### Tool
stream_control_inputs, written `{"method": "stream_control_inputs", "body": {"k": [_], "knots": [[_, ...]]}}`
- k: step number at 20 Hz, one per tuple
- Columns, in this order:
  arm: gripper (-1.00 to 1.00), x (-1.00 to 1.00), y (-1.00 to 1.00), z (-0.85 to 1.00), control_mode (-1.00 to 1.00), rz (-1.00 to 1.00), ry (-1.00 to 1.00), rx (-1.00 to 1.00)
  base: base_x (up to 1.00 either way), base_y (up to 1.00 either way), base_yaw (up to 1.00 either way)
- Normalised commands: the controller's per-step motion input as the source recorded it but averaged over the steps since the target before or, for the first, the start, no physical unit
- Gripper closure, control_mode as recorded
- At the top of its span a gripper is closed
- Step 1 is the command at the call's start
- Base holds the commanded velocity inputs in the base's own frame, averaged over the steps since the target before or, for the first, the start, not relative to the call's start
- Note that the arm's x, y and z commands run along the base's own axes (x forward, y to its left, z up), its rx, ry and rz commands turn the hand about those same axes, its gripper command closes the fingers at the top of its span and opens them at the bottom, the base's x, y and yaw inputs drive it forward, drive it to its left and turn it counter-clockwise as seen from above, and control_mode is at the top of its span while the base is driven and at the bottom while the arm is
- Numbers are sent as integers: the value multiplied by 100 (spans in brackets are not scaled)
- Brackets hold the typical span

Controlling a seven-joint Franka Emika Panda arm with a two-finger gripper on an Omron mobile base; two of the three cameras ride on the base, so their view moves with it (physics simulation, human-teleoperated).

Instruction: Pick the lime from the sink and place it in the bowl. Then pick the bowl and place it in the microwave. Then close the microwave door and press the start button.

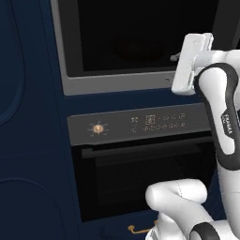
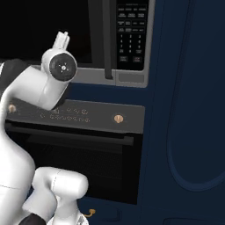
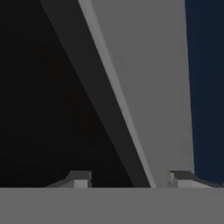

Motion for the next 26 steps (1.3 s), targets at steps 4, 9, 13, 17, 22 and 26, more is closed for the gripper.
{"method": "stream_control_inputs", "body": {"k": [4, 9, 13, 17, 22, 26], "knots": [[-100, -65, -10, 0, -100, 12, -8, 6, 0, 0, 0], [-100, -100, -37, -2, -100, 1, -17, 3, 0, 0, 0], [-100, -100, -58, -12, -100, 0, -13, 2, 0, 0, 0], [-100, -99, -64, -16, -100, 0, -7, 1, 0, 0, 0], [-100, -45, -47, -19, -100, 4, -4, 0, 0, 0, 0], [-100, 6, -33, -2, -100, 10, -3, 0, 0, 0, 0]]}}
